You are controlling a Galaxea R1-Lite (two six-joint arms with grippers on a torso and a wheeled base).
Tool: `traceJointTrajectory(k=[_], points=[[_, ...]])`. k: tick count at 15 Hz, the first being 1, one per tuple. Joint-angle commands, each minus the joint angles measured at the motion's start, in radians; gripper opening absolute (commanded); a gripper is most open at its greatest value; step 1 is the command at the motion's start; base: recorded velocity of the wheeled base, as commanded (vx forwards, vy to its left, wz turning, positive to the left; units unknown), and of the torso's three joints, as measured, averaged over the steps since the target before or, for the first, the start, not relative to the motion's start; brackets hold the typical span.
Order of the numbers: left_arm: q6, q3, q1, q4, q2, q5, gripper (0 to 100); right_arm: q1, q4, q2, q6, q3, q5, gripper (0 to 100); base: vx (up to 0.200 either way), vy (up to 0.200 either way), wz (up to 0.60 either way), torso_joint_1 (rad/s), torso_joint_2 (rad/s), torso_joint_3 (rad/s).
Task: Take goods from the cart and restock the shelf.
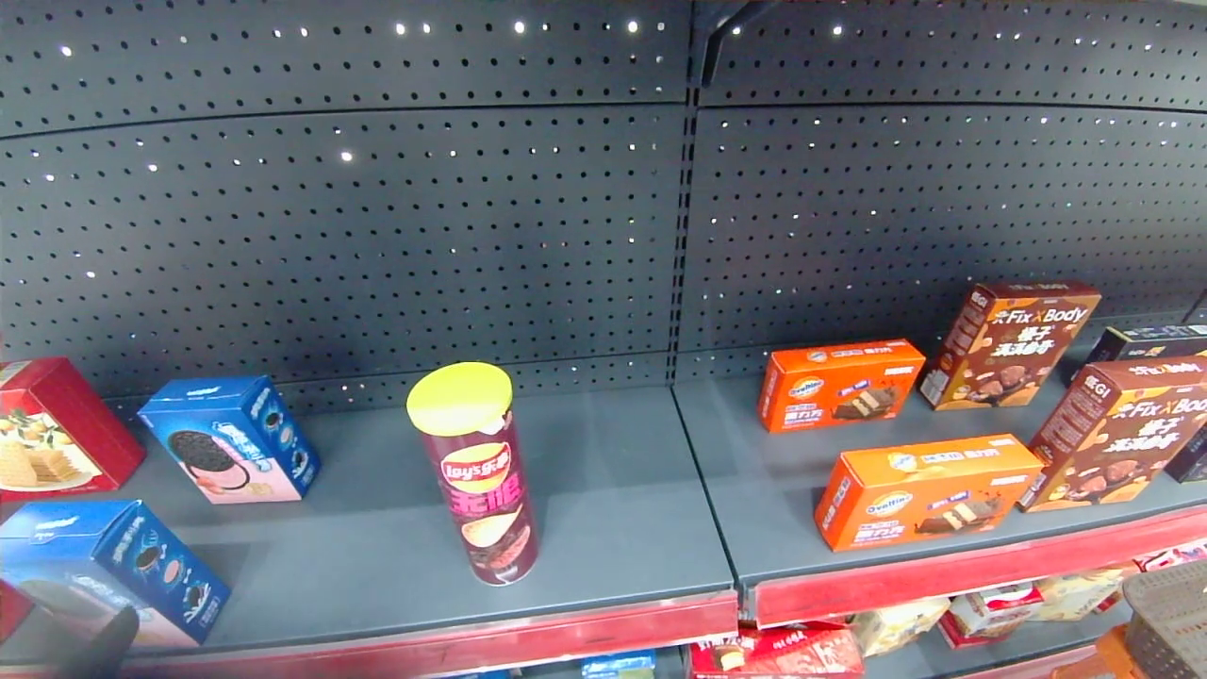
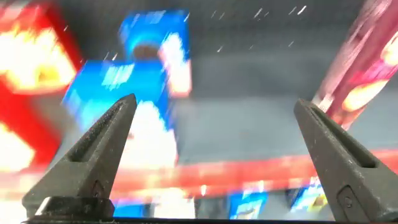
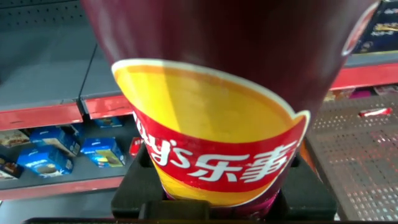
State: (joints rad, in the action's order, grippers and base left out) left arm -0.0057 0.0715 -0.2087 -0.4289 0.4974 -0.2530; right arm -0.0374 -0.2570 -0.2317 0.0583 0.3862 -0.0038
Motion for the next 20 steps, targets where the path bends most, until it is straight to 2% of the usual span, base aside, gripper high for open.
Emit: traceJointTrajectory(k=[1,3,5,8,11,12,13,14,15,17,18,19,20], points=[[-0.023,-0.024,0.003,0.190,-0.269,-0.055,100,0.010,0.001,0.018,0.000,-0.001,-0.001,0,0.000,0.000,0.00,0.000,0.00,0.000],[-0.028,-0.071,0.003,0.308,-0.398,-0.066,100,0.008,0.002,0.026,0.000,0.003,-0.001,0,0.000,0.000,0.00,0.000,0.00,0.000],[-0.085,-0.071,0.008,0.363,-0.402,-0.098,100,0.010,0.007,0.028,0.000,-0.001,-0.004,0,0.000,0.000,0.00,0.000,0.00,0.000],[-0.099,-0.071,0.006,0.378,-0.402,-0.089,100,0.028,0.007,0.057,0.000,0.003,-0.002,0,0.000,0.000,0.00,0.000,0.00,0.000],[-0.154,-0.071,0.006,0.377,-0.402,-0.084,100,0.050,-0.005,0.091,0.003,-0.001,0.001,0,0.000,0.000,0.00,0.000,0.00,0.000],[-0.194,-0.071,0.008,0.377,-0.402,-0.088,100,0.053,-0.005,0.091,0.003,-0.001,0.001,0,0.000,0.000,0.00,0.000,0.00,0.000],[-0.192,-0.071,0.008,0.377,-0.402,-0.088,100,0.051,-0.005,0.088,0.003,-0.001,0.001,0,0.000,0.000,0.00,0.000,0.00,0.000],[-0.161,-0.071,0.008,0.374,-0.402,-0.077,100,0.051,-0.005,0.086,0.003,-0.001,0.001,0,0.000,0.000,0.00,0.000,0.00,0.000],[-0.089,-0.071,0.008,0.375,-0.402,-0.011,100,0.051,-0.005,0.084,0.003,0.000,0.001,0,0.000,0.000,0.00,0.000,0.00,0.000],[0.003,-0.071,0.008,0.383,-0.402,0.103,100,0.053,-0.007,0.084,0.003,0.003,0.001,0,0.000,0.000,0.00,0.000,0.00,0.000],[0.001,-0.071,0.008,0.386,-0.402,0.130,100,0.053,-0.007,0.084,0.003,0.003,-0.001,0,0.000,0.000,0.00,0.000,0.00,0.000],[-0.028,-0.071,0.006,0.429,-0.402,0.212,100,0.053,-0.007,0.083,0.003,0.011,-0.001,0,0.000,0.000,0.00,0.000,0.00,0.000],[-0.028,-0.071,0.006,0.429,-0.402,0.212,100,0.053,-0.007,0.083,0.003,0.013,-0.001,0,0.000,0.000,0.00,0.000,0.00,0.000]])
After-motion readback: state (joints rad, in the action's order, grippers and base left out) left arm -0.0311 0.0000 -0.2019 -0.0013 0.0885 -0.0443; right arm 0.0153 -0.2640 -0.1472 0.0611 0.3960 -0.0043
